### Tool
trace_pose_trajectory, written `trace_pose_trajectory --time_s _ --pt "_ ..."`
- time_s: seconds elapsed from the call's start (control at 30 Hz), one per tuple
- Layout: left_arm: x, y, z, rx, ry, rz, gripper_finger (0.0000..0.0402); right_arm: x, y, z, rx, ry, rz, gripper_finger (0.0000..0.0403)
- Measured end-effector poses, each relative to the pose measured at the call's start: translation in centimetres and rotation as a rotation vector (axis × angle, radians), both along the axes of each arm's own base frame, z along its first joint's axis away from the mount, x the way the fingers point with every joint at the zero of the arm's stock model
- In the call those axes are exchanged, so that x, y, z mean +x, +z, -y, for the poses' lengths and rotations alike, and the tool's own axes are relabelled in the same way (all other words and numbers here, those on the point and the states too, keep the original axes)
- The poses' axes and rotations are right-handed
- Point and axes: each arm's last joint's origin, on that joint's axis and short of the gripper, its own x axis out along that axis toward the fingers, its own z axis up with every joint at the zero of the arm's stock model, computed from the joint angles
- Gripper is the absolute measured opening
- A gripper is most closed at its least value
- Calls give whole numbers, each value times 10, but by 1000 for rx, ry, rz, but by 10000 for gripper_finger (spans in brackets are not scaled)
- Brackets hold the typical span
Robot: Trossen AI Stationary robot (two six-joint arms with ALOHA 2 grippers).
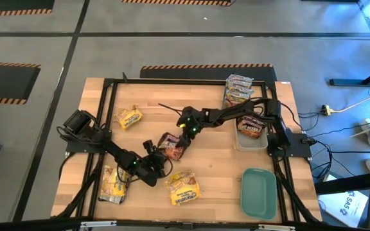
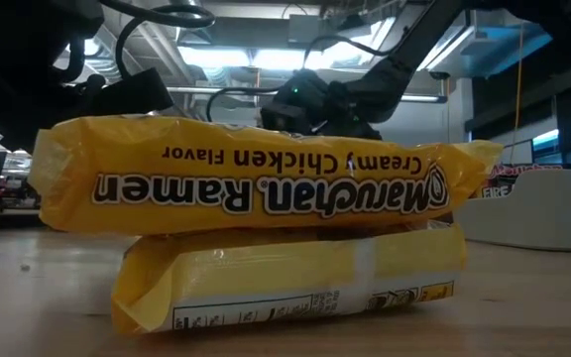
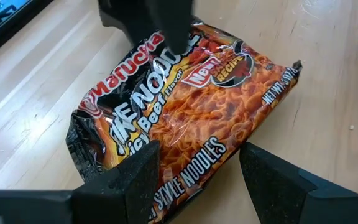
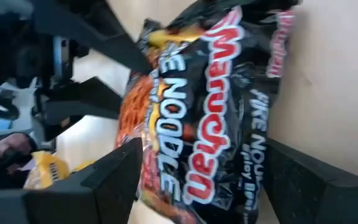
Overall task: Sort Maruchan noodles
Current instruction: Put the top black noodle pack into the gray bin
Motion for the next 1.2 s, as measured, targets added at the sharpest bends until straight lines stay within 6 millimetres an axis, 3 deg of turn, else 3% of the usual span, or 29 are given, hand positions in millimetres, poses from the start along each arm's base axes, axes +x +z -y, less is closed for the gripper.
trace_pose_trajectory --time_s 0.57,0.77,0.97,1.07,1.2 --pt "3 1 -2 24 9 22 215 7 6 -15 2 -4 65 282" --pt "3 7 -2 31 -2 28 215 8 7 -15 -7 -7 79 211" --pt "2 25 -2 47 -28 59 215 9 8 -15 -11 6 91 125" --pt "-1 36 -1 26 -73 49 215 9 9 -15 -16 14 104 105" --pt "-9 59 -1 -35 -130 53 215 6 14 -16 -11 56 96 107"
